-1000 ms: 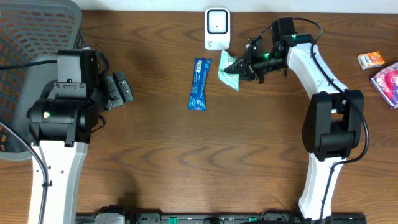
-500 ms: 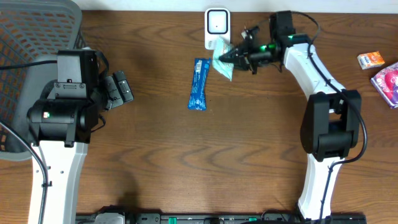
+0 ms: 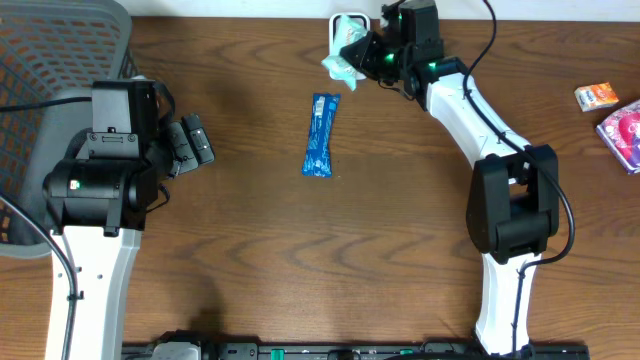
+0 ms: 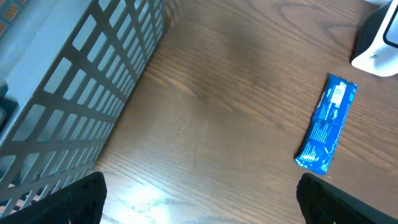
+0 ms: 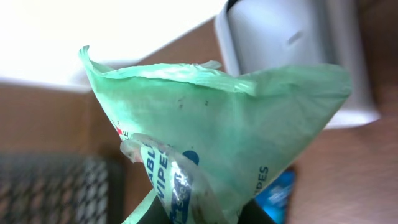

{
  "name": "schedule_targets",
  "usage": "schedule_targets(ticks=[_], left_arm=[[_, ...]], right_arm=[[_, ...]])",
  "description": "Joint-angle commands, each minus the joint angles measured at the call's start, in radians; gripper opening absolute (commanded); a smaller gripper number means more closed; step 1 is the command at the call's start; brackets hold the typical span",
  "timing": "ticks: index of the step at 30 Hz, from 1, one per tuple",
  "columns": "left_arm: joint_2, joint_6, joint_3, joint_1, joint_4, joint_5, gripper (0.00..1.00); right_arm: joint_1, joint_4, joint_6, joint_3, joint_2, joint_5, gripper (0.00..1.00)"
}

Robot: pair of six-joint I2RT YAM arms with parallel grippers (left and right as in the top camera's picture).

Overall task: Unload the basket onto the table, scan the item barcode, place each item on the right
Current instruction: 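Lift the tissue pack and hold it up to the scanner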

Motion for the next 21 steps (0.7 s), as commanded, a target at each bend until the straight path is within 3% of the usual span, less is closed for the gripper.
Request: schedule_targets(ticks=[1,11,21], left_arm=[[0.003,0.013,0.011,0.003,-0.004,-0.009,0.98],[0.003,0.013,0.011,0.003,-0.004,-0.009,0.98],[0.003,0.013,0.011,0.003,-0.004,-0.009,0.98]], right_arm=[[-0.005,0.014,-0.003,0.024,-0.004,0.190,0.01],[-0.005,0.075,-0.012,0.055,-0.001,0.299,0.01],[0.011,0.186,0.036,0.104,0.084,0.262,0.01]])
